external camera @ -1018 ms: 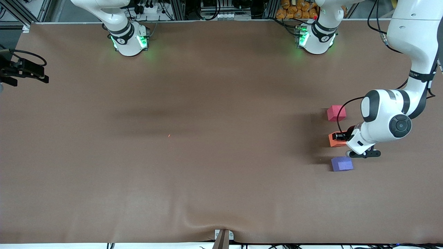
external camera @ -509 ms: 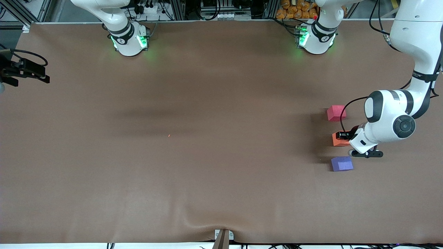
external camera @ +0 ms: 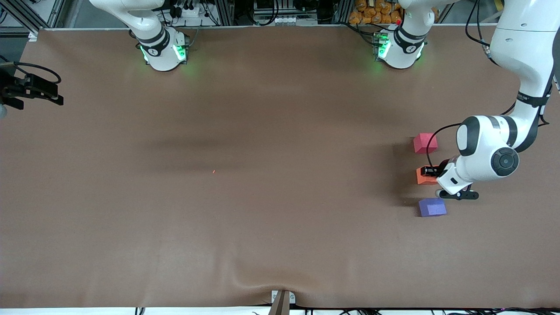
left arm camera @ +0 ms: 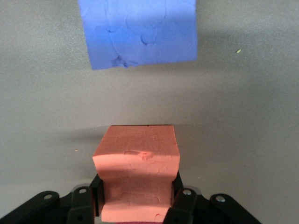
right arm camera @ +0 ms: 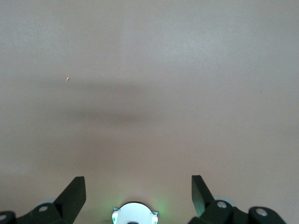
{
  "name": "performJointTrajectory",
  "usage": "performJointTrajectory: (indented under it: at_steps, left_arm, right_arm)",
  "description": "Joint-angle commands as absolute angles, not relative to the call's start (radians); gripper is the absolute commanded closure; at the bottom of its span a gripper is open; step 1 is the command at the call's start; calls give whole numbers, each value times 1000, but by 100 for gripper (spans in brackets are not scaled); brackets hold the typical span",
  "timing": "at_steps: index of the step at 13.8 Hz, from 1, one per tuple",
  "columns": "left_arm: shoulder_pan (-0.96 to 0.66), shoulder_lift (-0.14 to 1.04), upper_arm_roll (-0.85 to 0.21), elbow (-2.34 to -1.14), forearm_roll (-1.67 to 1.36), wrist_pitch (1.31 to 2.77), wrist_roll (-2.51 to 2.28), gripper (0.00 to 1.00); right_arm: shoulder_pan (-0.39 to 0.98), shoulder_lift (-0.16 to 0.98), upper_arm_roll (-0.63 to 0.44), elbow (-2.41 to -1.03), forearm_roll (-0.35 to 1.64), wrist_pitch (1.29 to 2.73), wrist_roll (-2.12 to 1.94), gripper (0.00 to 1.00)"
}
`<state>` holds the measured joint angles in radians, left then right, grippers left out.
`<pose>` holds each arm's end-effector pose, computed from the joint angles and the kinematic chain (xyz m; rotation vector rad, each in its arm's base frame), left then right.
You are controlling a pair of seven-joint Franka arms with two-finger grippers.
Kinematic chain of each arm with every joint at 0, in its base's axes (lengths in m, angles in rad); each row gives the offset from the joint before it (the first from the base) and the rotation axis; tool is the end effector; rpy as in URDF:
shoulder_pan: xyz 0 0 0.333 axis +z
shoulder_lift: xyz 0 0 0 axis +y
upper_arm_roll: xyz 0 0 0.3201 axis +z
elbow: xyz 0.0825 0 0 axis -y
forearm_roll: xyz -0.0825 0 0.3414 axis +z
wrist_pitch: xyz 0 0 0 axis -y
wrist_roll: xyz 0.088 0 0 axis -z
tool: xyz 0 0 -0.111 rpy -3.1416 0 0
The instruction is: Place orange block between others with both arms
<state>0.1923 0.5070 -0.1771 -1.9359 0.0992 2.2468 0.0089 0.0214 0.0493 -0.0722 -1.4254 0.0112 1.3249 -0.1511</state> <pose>0.5755 0.0167 0.2424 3.1089 -0.0766 -0.2896 0.5000 -0.0228 0.6407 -3.1065 -0.1586 0.2309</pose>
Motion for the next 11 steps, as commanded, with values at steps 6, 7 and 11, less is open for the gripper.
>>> performJointTrajectory:
  at_steps: [6, 7, 11]
  left_arm:
    - [193, 459, -187, -1927, 124, 2249, -8, 0]
    - [192, 424, -187, -1924, 124, 2246, -5, 0]
    - [207, 298, -204, -1792, 114, 1995, 11, 0]
  right_arm:
    - [34, 46, -72, -1419, -14, 1322, -153, 0]
    - [34, 46, -72, -1419, -12, 1322, -152, 0]
    - [34, 46, -72, -1419, -14, 1322, -153, 0]
